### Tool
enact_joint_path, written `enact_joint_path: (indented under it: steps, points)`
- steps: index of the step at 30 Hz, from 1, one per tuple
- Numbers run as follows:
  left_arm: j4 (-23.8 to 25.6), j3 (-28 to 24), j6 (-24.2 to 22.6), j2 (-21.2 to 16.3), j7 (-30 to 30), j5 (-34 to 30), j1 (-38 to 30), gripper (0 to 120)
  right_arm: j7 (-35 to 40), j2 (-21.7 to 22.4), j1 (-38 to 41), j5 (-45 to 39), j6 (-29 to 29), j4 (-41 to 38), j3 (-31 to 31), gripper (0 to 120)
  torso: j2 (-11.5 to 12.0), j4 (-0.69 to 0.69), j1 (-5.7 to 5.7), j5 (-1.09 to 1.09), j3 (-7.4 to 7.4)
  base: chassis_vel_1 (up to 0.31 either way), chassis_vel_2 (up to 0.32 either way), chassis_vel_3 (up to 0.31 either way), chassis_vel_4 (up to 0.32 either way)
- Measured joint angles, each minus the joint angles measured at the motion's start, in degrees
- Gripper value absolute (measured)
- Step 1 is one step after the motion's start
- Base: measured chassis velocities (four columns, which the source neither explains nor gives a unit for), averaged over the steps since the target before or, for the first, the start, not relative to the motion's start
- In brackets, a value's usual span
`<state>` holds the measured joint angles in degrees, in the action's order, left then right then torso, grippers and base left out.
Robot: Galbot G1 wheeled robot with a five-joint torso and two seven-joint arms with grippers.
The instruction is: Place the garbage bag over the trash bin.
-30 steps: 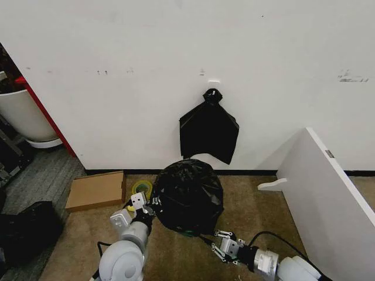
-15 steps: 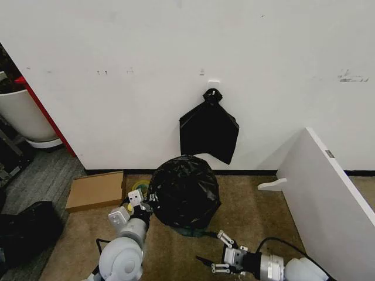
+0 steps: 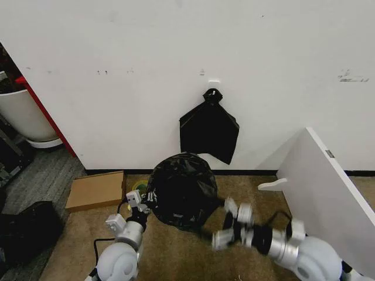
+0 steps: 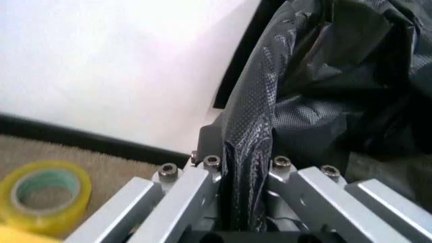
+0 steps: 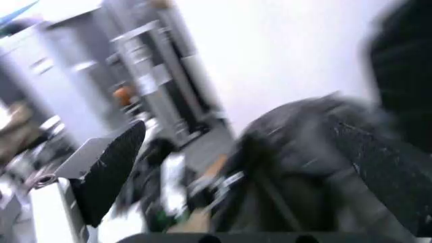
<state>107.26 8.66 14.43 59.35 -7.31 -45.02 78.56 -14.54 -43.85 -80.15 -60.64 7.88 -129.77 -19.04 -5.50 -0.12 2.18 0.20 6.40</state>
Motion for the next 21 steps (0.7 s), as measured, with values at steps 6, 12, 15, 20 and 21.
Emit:
enact_joint_path:
  steps: [6,12,15,20,21]
  points:
    - [-4.06,0.08,6.2,-2.26,7.47,3.51,0.04,3,4.54,2.23,2.25,-9.65,5.25,1.15,-3.35,100,0.0,0.0,0.0,0.01,0.0,0.0,0.0,0.0,0.0]
    - [-4.44,0.22,9.3,-3.53,12.24,5.34,0.33,3,2.38,4.13,3.25,-13.5,7.33,4.2,-3.64,100,0.0,-0.01,0.0,0.02,0.0,0.0,0.0,0.0,0.0]
    - [-3.72,0.06,9.97,-3.99,13.91,5.5,0.61,3,1.69,4.47,4.3,-13.8,8.34,4.53,-2.45,100,0.0,-0.01,0.0,0.01,0.0,0.0,0.0,0.0,0.0]
    - [-3.19,-0.21,10.69,-4.43,15.07,4.68,0.88,3,2.03,4.44,5.66,-14.51,8.7,6.05,-0.98,100,0.0,0.0,0.0,0.01,0.0,0.0,0.0,0.0,0.0]
    - [-3.12,-0.22,10.91,-4.58,15.28,4.31,0.97,3,2.17,4.35,5.85,-15.17,8.7,6.6,-0.81,100,0.0,-0.01,0.0,0.02,0.0,0.0,0.0,0.0,0.0]
